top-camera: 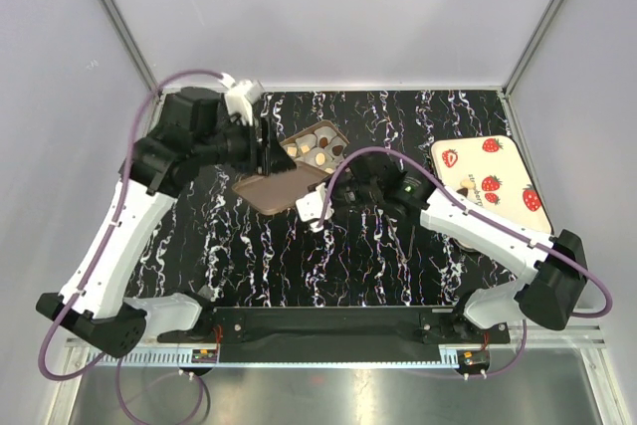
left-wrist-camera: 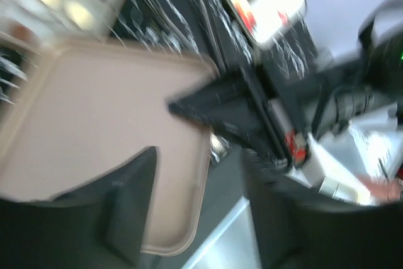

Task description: Pack the chocolate

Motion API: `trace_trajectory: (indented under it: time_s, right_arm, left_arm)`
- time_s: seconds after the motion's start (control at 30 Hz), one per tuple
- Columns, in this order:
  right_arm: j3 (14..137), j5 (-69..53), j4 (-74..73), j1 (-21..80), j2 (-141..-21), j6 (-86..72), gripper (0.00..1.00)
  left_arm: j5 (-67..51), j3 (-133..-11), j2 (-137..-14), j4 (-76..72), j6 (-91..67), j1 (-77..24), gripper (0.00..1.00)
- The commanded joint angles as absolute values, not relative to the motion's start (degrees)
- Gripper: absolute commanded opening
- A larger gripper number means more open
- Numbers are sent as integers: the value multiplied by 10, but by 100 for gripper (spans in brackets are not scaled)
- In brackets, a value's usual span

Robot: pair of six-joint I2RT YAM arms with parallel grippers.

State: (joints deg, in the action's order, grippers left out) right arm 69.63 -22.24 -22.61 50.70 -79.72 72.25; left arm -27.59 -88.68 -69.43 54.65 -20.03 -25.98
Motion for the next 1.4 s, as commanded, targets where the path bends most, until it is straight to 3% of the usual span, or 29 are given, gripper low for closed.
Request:
trace_trajectory:
  time_s: [0.0,0.1,0.27,0.37,0.47,0.53,0.63,0.87,1.03,1.2,1.37]
  right_arm:
    - [715,-253,-176,512,-791,674,0]
    - [703,-280,-166,512,-784,636,0]
    - [682,-293,-63,512,-763,461,0]
    - [739,-208,-69,511,-790,305,0]
    - [853,-166,-175,495,-849,209,0]
    - [945,-213,-246,441,-883,133,0]
    - [1045,-416,-299,346,-976,34,0]
    - [1219,-606,-409,231,-1118,-46,0]
    - [1238,-690,-449,186,-1187,-79,0]
    - [1267,-691,-484,159,-1240,-99,0]
    - [1203,-746,-333,153,-1236,-206,0]
  left_arm:
    - [-125,-971,-698,513,-249,-243,73]
    - [-112,-1005,-697,491,-288,-189,84]
    - [-122,-960,-672,427,-318,-89,89]
    - [-129,-947,-674,424,-308,-56,91]
    - [-144,-933,-678,419,-303,-25,91]
    - [-168,-922,-680,407,-302,-13,91]
    - [-198,-906,-688,389,-289,-7,91]
    - [-264,-829,-702,317,-293,-8,91]
    - [-303,-769,-718,250,-301,-10,90]
    - [-314,-751,-758,216,-305,-18,90]
    - [-271,-785,-801,249,-268,-61,90]
